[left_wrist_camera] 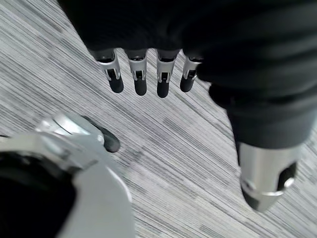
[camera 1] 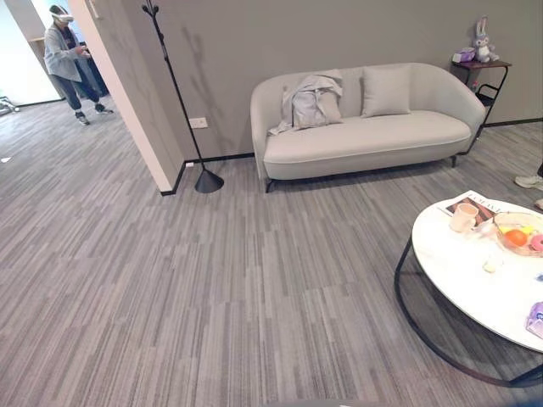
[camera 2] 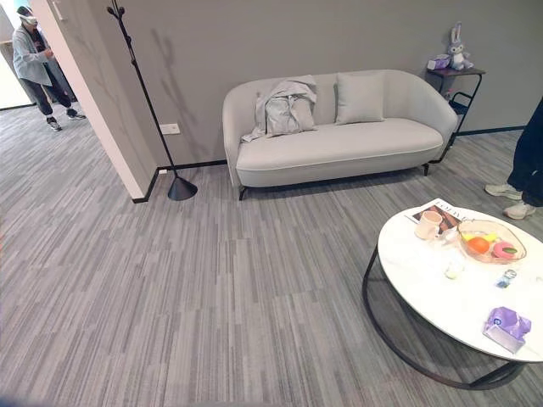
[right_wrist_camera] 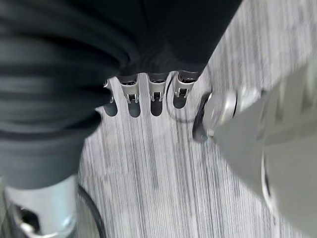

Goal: Hang the clothes on the sofa on the clothes rack.

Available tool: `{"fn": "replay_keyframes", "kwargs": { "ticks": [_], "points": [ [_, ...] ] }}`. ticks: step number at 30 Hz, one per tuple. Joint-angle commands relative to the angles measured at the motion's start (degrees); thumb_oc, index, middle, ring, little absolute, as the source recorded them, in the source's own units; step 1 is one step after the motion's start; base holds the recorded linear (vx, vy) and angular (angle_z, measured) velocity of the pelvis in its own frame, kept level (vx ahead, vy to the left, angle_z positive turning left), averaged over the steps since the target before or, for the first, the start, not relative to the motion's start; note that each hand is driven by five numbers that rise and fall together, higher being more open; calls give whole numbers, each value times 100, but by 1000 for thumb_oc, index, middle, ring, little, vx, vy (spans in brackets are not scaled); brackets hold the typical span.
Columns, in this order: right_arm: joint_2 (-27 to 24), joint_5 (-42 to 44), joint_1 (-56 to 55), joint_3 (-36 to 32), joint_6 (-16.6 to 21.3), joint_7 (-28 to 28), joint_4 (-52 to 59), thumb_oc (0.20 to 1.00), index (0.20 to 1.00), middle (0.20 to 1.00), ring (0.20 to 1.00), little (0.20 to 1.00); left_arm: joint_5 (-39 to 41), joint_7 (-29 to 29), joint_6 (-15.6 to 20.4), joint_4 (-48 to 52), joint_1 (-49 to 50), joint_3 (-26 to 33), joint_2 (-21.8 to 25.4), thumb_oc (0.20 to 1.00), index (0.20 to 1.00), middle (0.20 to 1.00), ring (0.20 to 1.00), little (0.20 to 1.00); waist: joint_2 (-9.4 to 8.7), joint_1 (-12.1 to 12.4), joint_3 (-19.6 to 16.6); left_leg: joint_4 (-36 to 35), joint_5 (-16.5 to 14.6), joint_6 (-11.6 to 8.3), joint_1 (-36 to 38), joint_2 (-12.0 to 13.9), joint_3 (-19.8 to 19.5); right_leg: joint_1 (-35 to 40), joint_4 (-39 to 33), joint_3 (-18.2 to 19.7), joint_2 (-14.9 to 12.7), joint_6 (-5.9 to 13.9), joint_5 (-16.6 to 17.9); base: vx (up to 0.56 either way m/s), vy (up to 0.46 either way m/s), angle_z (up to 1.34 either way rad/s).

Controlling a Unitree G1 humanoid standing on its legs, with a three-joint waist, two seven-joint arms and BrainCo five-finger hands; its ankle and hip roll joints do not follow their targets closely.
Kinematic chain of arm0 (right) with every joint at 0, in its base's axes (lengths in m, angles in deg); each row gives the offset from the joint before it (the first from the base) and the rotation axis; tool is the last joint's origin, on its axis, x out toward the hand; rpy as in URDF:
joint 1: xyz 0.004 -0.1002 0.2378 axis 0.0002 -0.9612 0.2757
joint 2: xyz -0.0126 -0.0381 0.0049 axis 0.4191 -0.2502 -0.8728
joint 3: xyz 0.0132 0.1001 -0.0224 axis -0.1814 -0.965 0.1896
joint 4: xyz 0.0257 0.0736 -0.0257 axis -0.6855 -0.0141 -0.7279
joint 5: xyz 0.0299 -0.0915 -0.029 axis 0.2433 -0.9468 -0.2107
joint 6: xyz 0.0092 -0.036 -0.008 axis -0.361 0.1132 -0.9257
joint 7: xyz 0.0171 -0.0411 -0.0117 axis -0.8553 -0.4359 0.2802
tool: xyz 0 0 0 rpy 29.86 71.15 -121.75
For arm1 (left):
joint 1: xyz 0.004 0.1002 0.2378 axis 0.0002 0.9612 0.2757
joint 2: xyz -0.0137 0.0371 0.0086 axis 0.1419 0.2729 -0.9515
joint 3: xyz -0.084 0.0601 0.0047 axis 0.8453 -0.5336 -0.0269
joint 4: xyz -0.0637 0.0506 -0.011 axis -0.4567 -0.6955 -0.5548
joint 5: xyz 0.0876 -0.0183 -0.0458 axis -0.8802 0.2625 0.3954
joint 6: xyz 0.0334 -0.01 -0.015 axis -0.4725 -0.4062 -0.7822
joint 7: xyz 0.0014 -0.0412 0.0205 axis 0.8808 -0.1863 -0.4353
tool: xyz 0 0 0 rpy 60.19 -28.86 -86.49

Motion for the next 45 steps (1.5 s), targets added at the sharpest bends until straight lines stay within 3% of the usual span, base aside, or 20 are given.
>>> {"fn": "replay_keyframes", "kwargs": {
  "ticks": [1, 14, 18, 45],
  "points": [
    [18, -322, 255, -138, -62, 76, -492, 1000, 1000, 1000, 1000, 1000, -199, 62, 106, -231, -246, 201, -81, 1000, 1000, 1000, 1000, 1000, -178, -35, 147, -496, 201, -421, 264, 356, -15, 982, -1888, -124, -352, 540, 1155, 0, 0, 0],
    [63, -1716, 272, 952, -163, 470, -301, 1000, 1000, 1000, 1000, 1000, -633, 139, 189, -94, -307, -312, -152, 1000, 1000, 1000, 1000, 1000, -215, -5, 275, -496, 235, -452, 275, 444, 19, 961, -1888, -52, -288, 524, 1158, -5, -25, -2],
    [32, -2090, 328, 1192, -180, 542, -281, 1000, 1000, 1000, 1000, 1000, -763, 154, 193, -42, -394, -484, -171, 1000, 1000, 1000, 1000, 1000, -234, 44, 383, -176, 160, -469, 193, 486, -38, 1030, -1888, -75, -269, 477, 1115, 0, -48, 1],
    [-18, -3069, 364, 1642, -248, 658, -273, 1000, 1000, 1000, 1000, 1000, -1457, 212, 131, -142, -465, -743, -134, 1000, 1000, 1000, 1000, 1000, -233, 71, 373, -128, 56, -458, 328, 481, -89, 1232, -1888, -117, -264, 431, 1029, 13, -7, 0]
  ]
}}
